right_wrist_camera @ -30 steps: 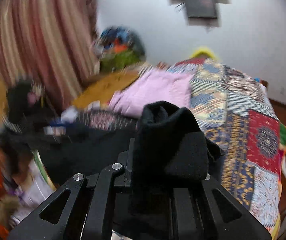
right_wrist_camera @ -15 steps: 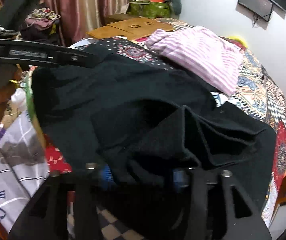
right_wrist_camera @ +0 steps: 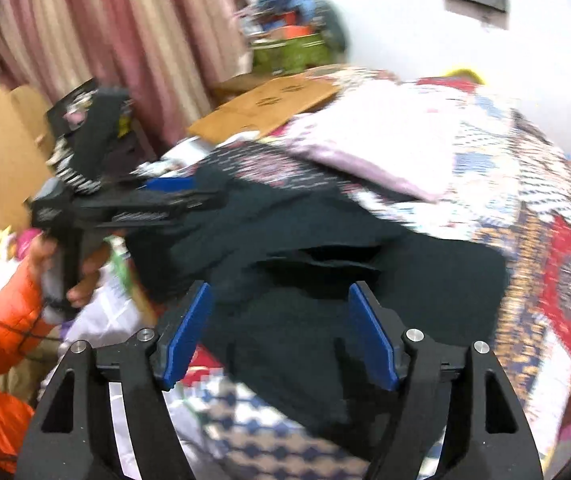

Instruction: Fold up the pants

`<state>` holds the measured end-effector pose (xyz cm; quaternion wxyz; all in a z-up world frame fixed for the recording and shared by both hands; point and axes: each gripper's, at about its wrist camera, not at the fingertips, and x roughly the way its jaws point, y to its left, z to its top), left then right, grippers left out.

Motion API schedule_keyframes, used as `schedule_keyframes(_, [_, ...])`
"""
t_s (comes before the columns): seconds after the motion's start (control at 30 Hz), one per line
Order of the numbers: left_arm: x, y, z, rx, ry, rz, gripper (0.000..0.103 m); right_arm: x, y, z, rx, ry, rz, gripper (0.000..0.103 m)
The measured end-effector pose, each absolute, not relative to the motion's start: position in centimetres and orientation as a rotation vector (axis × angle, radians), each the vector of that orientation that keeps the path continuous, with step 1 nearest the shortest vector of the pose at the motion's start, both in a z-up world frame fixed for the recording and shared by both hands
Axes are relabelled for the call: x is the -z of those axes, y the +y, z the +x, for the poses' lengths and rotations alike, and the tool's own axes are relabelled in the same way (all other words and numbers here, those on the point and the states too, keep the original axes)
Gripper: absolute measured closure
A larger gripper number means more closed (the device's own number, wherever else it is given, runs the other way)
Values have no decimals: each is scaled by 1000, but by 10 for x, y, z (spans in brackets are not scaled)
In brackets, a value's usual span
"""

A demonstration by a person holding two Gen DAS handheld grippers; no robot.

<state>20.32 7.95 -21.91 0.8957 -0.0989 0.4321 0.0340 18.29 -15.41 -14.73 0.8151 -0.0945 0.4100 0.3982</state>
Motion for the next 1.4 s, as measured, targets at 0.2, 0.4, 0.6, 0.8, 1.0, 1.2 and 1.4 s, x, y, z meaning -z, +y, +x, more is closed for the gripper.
schedule_keyframes(0.2, [222, 68, 211, -53, 897, -193, 33, 183, -137, 249, -747, 1007, -242, 35])
schedule_keyframes(0.4, [234, 81, 209, -97, 922, -160, 30, 209, -64, 276, -877, 1125, -275, 36])
schedule_keyframes(0.6, [234, 120, 184, -172, 917, -159, 22, 195, -30, 248, -989, 1099, -294, 36])
schedule_keyframes(0.8, [237, 175, 137, -332, 940, -125, 14, 167, -50, 229, -937, 998, -223, 35])
schedule_keyframes(1.0, [253, 202, 92, -357, 990, -235, 14, 154, -69, 208, -877, 897, -226, 32])
schedule_keyframes(1.2, [266, 181, 76, -285, 1000, -281, 13, 162, -83, 196, -836, 887, -177, 28])
schedule_keyframes(1.4, [281, 174, 76, -262, 995, -426, 15, 165, -92, 185, -796, 866, -184, 28])
